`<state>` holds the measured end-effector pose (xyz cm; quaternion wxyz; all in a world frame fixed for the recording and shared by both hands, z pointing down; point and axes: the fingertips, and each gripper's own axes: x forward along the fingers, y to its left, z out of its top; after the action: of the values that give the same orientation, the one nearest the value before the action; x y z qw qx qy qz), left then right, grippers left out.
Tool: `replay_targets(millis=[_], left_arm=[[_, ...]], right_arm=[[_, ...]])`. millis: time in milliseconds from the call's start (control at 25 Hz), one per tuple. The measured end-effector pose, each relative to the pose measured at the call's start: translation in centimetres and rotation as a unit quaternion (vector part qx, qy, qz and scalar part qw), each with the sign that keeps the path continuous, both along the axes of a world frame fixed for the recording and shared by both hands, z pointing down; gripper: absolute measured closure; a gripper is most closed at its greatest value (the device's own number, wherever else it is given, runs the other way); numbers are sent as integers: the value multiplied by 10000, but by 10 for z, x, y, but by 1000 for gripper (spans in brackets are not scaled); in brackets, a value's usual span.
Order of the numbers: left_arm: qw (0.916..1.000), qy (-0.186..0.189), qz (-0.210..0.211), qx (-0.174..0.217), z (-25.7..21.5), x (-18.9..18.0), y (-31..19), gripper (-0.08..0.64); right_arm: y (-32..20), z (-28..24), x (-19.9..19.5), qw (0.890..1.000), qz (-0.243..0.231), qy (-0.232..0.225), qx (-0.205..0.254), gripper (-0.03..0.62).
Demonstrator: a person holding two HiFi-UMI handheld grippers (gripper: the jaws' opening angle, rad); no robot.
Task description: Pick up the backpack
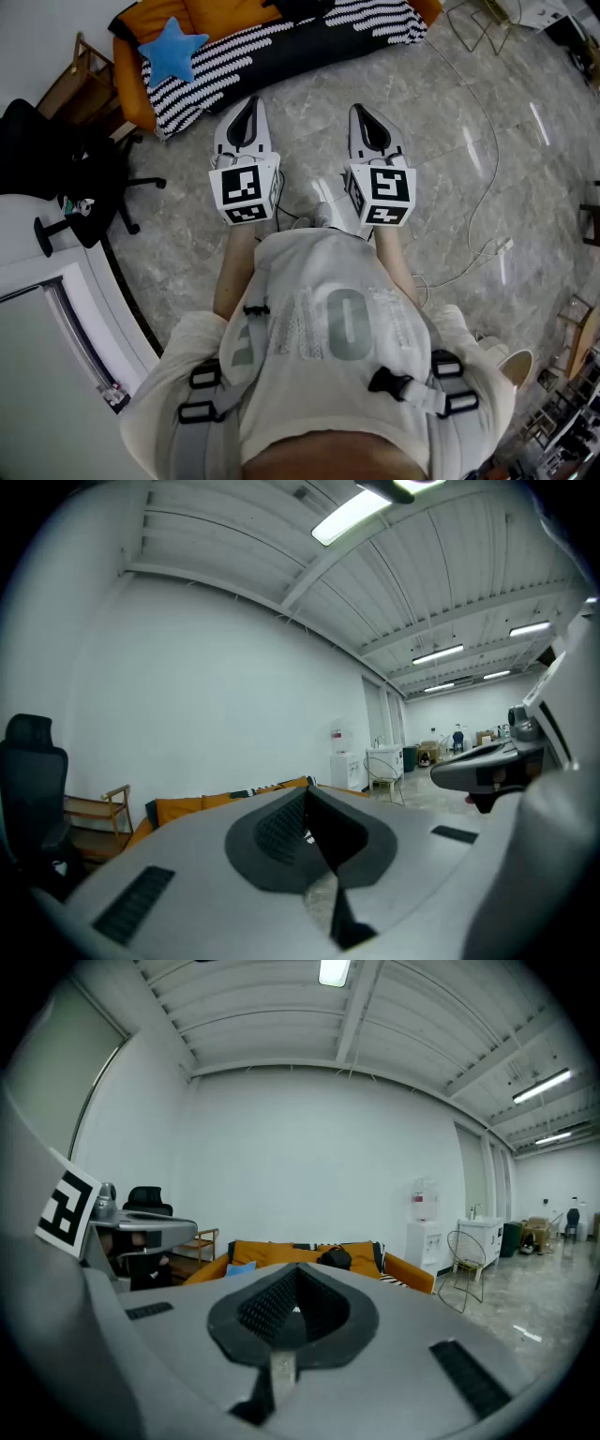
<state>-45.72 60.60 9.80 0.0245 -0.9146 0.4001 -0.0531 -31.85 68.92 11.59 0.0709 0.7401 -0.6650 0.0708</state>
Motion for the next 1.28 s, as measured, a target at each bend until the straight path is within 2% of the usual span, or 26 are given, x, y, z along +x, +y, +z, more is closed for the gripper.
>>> replay_targets(millis=[240,440,680,960,1280], left_arm=[[9999,-100,78,9,5,22,-9,538],[9988,-441,131,151,13,39,-19,538],[9994,-334,37,-14,24,59,-34,538],[9999,-111,-50,-76,27,77,-52,540],[10000,93,31,17,21,102,-84,539]], right_arm=[[-12,6,17,10000,-46,29,-49,586],[-25,14,29,9998,-124,58,-120,586],[-39,18,48,9994,-242,-250,7,586],[-54,25,66,9990,-413,-186,2,584],[-78,17,99,9991,-321,-191,201,584]])
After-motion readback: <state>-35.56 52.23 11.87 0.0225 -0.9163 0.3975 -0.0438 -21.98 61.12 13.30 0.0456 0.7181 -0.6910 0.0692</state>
